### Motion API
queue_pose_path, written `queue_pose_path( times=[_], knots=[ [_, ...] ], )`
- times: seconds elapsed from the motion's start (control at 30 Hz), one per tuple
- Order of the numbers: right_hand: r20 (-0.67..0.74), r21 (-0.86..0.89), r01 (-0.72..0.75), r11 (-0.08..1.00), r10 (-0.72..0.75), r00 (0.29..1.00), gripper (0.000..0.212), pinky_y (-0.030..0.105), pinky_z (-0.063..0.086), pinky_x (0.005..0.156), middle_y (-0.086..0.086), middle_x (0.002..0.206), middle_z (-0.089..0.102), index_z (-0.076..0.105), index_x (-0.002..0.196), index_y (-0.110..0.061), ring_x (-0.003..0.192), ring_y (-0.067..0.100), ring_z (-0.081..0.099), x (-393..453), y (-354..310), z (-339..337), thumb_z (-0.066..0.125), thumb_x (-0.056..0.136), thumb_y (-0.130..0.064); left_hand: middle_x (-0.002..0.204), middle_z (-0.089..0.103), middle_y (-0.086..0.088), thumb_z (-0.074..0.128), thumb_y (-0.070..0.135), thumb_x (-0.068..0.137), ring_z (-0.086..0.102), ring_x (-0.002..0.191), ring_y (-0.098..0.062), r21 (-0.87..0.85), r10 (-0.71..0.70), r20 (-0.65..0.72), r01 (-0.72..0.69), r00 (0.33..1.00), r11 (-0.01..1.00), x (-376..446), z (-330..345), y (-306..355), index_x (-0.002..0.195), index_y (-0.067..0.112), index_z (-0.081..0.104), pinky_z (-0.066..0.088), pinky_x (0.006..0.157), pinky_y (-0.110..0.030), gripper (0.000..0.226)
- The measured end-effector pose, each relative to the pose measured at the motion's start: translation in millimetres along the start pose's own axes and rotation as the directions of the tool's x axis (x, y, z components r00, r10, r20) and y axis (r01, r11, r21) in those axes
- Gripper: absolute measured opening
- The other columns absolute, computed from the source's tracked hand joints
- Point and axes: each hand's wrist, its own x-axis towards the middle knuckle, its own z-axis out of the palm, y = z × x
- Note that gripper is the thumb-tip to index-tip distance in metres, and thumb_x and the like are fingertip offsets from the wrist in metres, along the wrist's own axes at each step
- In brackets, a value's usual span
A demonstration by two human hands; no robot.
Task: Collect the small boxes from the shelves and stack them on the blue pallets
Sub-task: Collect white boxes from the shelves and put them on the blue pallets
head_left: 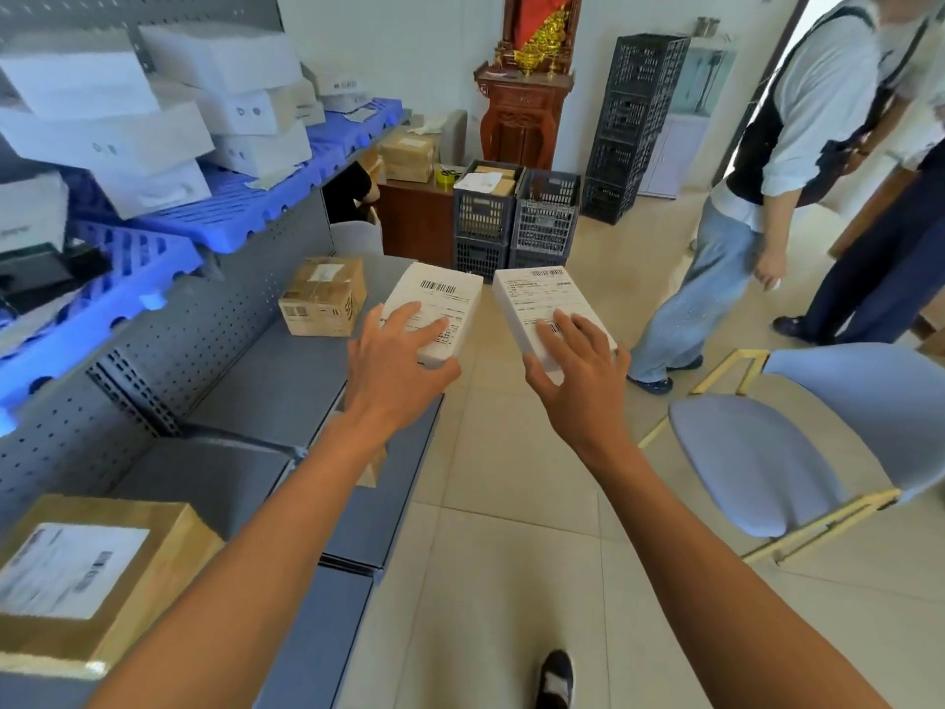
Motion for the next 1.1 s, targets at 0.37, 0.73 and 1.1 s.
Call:
queue_pose_path(
  times=[0.37, 0.73, 1.1],
  knots=[
    [0.025, 0.069, 0.059, 0.996, -0.061, 0.998, 0.042, 0.058, 0.033, 0.103, 0.004, 0.145, 0.055, 0.062, 0.131, -0.022, 0.136, 0.026, 0.043, 120, 71, 84, 0.059, 0.093, -0.041, 0.151, 0.047, 0.003, 0.049, 0.062, 0.074, 0.029, 0.141, -0.027, 0.052, -0.063, -0.049, 0.066, 0.997, 0.996, 124, 45, -4, 0.133, 0.035, 0.063, 0.032, 0.112, -0.056, 0.067],
    [0.025, 0.228, 0.218, 0.949, -0.23, 0.973, 0.046, 0.06, 0.032, 0.105, 0.002, 0.148, 0.052, 0.059, 0.136, -0.023, 0.14, 0.024, 0.039, 303, 123, 174, 0.057, 0.095, -0.044, 0.148, 0.05, 0.006, 0.044, 0.07, 0.072, 0.036, 0.137, -0.026, 0.141, -0.155, -0.29, 0.202, 0.944, 0.969, 277, 63, 10, 0.129, 0.038, 0.065, 0.038, 0.106, -0.056, 0.07],
    [-0.062, 0.4, 0.371, 0.838, -0.379, 0.923, 0.044, 0.057, 0.031, 0.106, 0.0, 0.147, 0.053, 0.062, 0.133, -0.023, 0.14, 0.022, 0.04, 445, 70, 246, 0.057, 0.094, -0.043, 0.151, 0.047, 0.004, 0.052, 0.062, 0.08, 0.032, 0.141, -0.031, 0.185, -0.196, -0.508, 0.328, 0.839, 0.926, 380, 22, -18, 0.135, 0.036, 0.062, 0.036, 0.105, -0.058, 0.062]
  ],
)
